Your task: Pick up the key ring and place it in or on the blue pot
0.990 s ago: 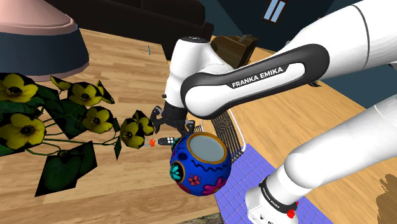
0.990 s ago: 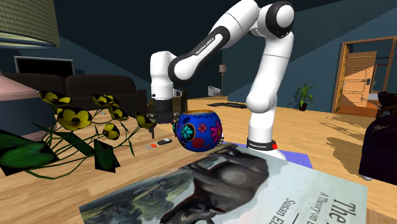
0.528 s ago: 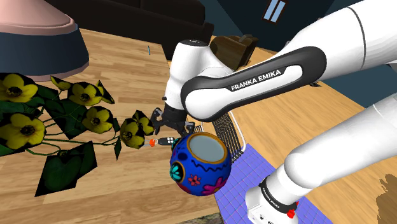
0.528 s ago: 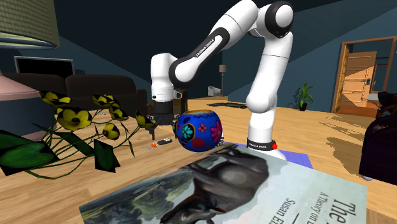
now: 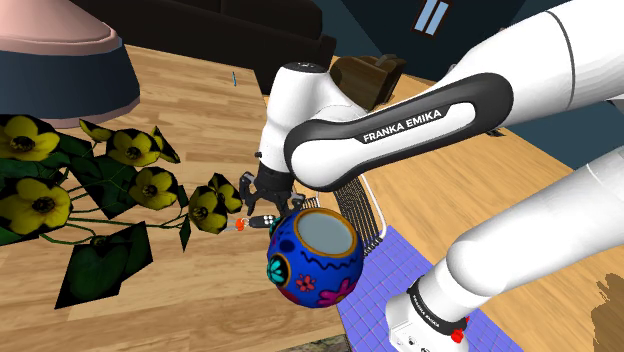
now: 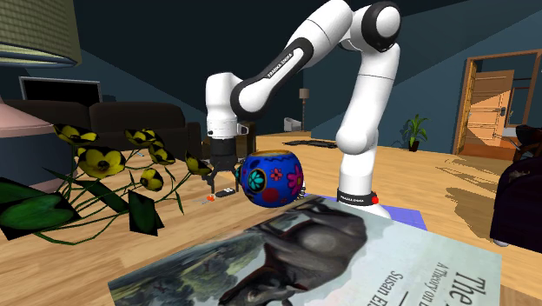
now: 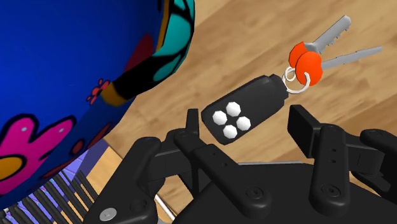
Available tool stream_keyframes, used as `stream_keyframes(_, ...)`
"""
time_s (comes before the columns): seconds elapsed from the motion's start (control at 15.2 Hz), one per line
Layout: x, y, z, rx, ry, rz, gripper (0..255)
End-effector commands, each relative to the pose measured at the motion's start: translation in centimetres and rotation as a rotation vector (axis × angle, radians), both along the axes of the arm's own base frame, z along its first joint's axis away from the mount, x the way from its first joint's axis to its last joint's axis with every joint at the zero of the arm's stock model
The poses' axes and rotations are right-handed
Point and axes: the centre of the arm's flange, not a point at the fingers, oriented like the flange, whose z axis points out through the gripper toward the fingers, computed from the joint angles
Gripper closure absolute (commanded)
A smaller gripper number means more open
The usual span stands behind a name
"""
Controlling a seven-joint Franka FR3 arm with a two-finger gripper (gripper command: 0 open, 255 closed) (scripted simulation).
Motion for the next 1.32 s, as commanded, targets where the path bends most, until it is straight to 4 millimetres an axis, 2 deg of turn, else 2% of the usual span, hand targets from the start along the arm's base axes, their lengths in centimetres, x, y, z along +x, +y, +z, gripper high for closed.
stream_keyframes(0.0,0.0,0.0,0.0,0.000,0.000,0.000,255)
stream_keyframes(0.13,0.0,0.0,0.0,0.000,0.000,0.000,255)
stream_keyframes(1.25,0.0,0.0,9.0,0.000,0.000,0.000,255)
